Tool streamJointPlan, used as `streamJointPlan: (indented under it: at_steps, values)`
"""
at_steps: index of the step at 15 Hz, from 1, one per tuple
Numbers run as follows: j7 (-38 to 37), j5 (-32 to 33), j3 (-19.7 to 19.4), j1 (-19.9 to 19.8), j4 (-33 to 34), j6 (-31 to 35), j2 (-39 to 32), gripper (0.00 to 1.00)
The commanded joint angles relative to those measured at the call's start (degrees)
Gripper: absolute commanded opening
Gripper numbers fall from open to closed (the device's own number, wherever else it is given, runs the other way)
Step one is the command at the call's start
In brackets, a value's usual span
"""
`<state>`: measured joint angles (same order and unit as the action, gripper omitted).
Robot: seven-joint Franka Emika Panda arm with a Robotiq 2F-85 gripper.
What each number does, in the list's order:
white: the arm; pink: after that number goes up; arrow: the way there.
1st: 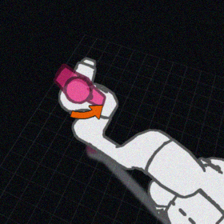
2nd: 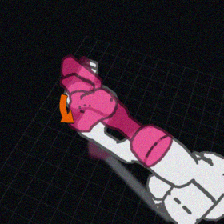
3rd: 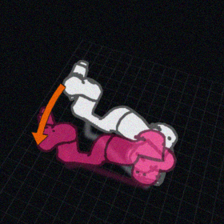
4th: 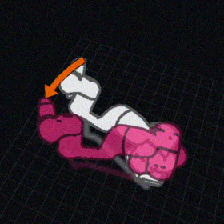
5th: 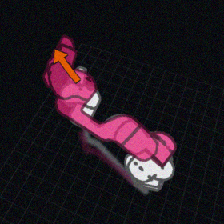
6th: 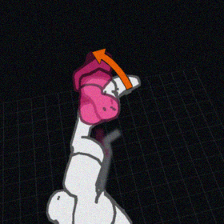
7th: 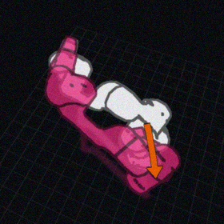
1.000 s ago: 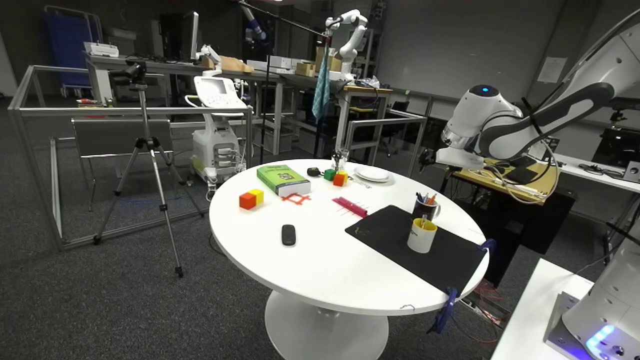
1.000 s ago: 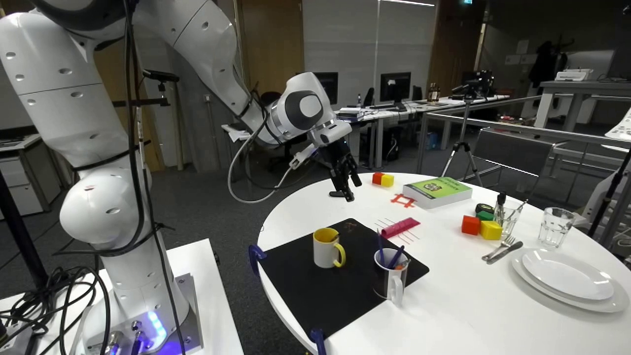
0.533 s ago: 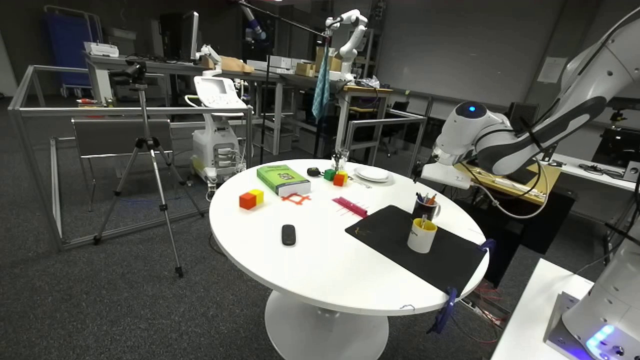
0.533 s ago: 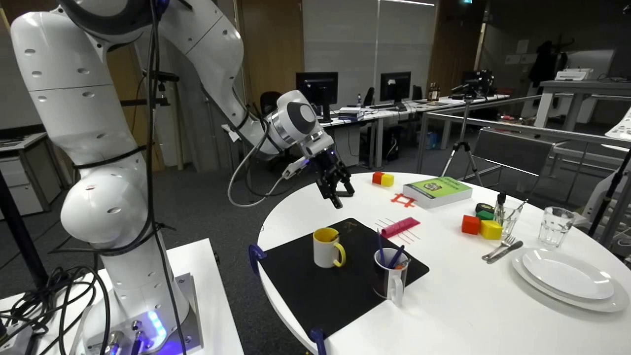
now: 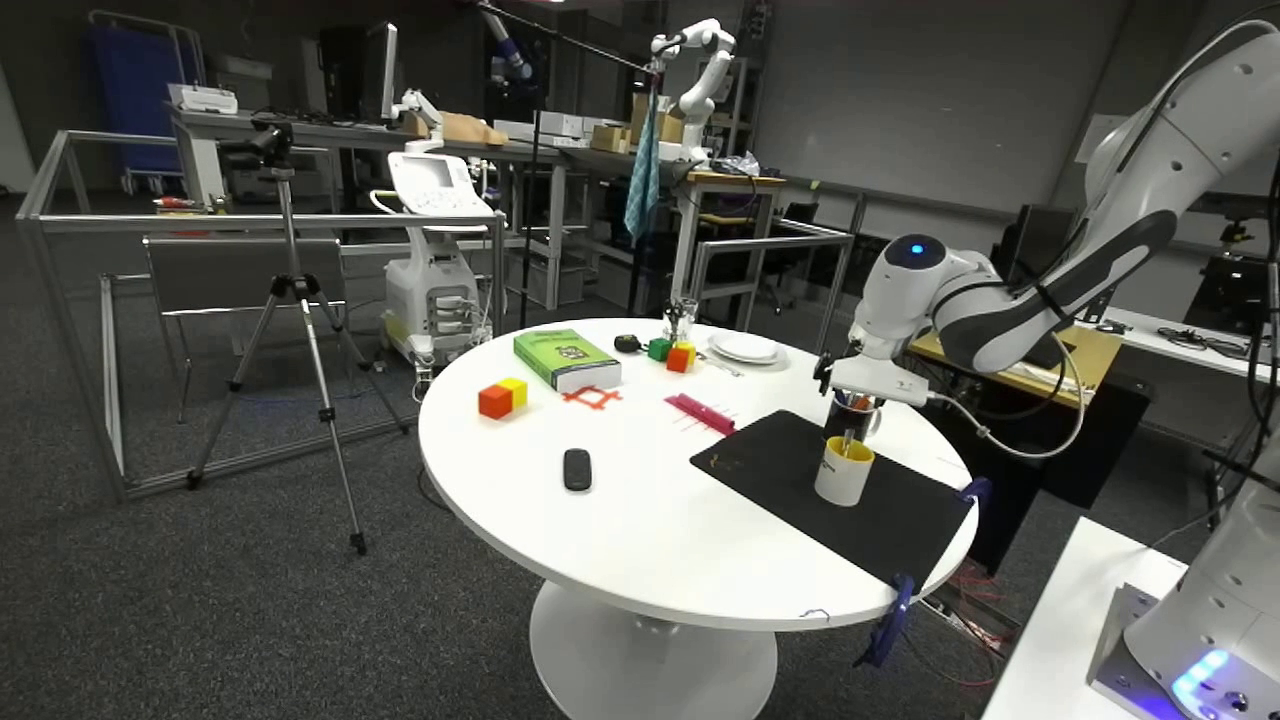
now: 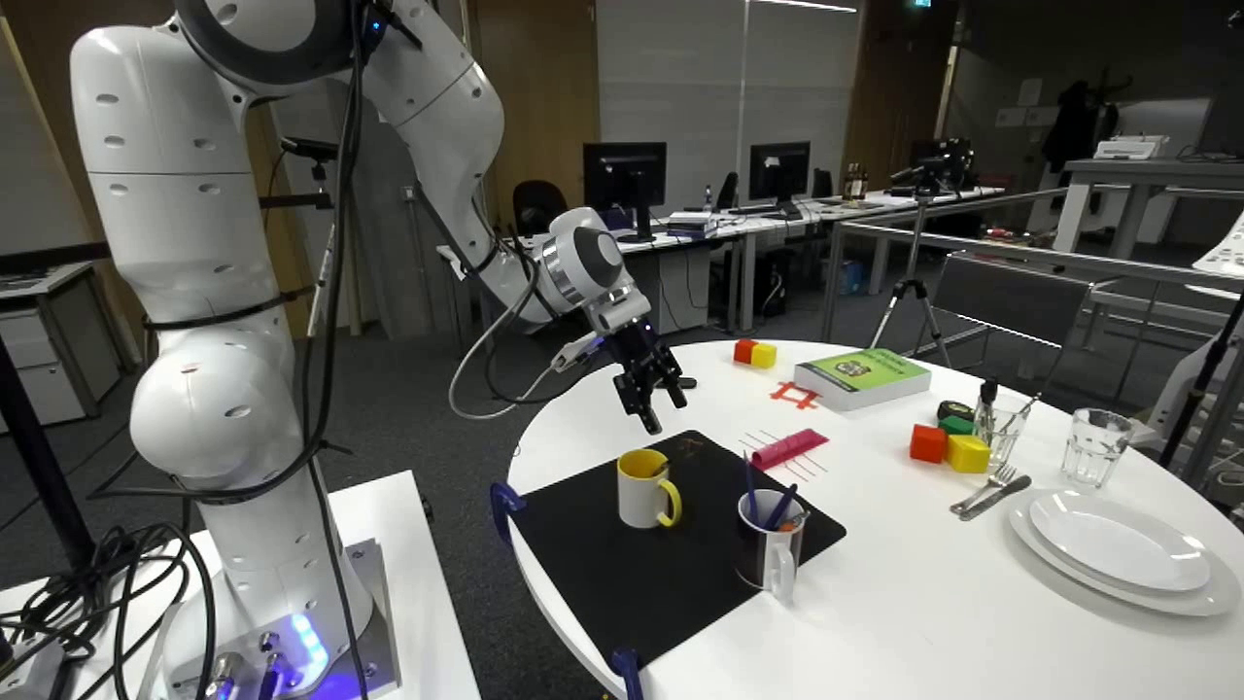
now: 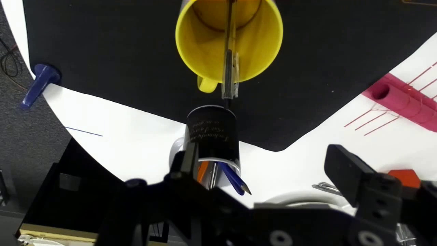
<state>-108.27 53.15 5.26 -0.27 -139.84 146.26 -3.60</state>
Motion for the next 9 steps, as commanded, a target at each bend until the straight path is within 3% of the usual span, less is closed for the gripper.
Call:
streamJointPlan:
  at_steps: [1,6,9]
  values:
    - [-0.50,1.66,-1.77,1.87,1.27,-2.27,-1.37,1.00]
    - [0.71,2.51,-2.70,2.38,0.54,0.00,-3.49,1.00]
    - [-0.41,6.54,-3.22,2.89,0.46,0.80,-4.61,1.00]
